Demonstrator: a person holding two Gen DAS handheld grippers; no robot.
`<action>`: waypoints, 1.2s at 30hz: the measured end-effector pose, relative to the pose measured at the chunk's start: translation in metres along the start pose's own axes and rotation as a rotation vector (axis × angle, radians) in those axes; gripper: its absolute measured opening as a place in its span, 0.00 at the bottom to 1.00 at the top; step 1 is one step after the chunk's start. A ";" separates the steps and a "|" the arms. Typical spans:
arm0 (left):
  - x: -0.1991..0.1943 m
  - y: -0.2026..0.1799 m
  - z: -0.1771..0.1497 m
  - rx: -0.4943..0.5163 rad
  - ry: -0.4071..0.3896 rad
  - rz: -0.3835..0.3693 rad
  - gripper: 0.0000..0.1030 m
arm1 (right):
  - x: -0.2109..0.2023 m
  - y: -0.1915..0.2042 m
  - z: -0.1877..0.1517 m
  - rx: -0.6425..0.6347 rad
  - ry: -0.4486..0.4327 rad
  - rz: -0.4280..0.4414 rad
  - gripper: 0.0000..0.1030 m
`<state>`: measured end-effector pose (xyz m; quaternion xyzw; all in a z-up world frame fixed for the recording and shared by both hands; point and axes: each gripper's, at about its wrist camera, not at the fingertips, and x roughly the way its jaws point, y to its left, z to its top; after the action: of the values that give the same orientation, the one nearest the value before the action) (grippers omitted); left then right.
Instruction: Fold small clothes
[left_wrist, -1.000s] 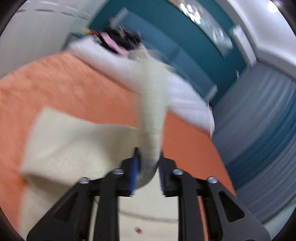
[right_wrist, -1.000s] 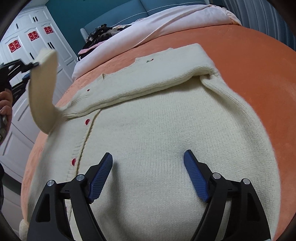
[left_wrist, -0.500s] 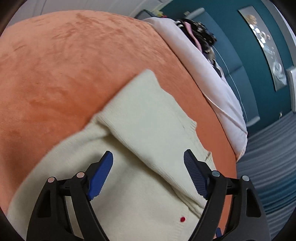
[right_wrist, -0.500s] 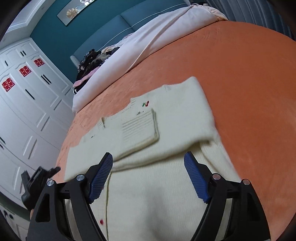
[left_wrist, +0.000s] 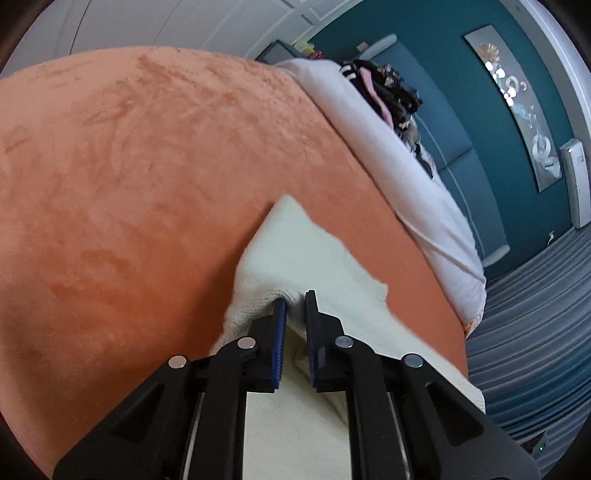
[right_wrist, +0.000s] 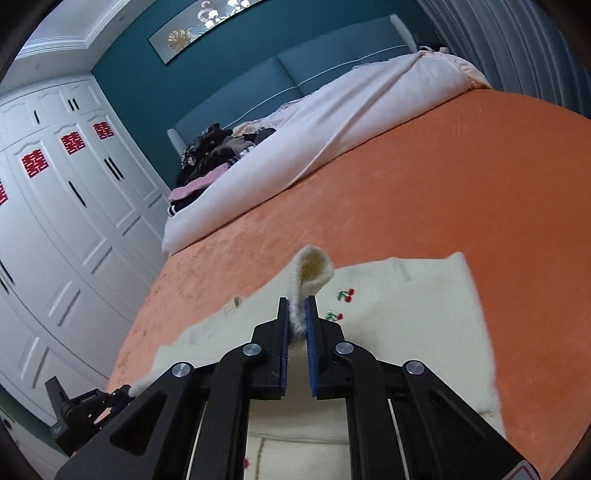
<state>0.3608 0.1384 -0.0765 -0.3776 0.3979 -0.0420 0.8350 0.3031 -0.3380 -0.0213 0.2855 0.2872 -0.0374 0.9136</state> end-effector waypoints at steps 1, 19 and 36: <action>0.014 0.006 -0.008 0.011 0.034 0.048 0.09 | 0.018 -0.013 -0.009 -0.001 0.066 -0.058 0.08; 0.020 0.021 -0.034 0.141 -0.062 -0.046 0.10 | 0.090 0.107 -0.037 -0.160 0.270 0.108 0.18; 0.020 0.024 -0.036 0.137 -0.067 -0.084 0.10 | -0.005 -0.096 -0.010 0.093 0.133 -0.257 0.19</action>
<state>0.3439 0.1264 -0.1194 -0.3374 0.3498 -0.0916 0.8691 0.2717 -0.4131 -0.0730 0.2904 0.3794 -0.1482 0.8659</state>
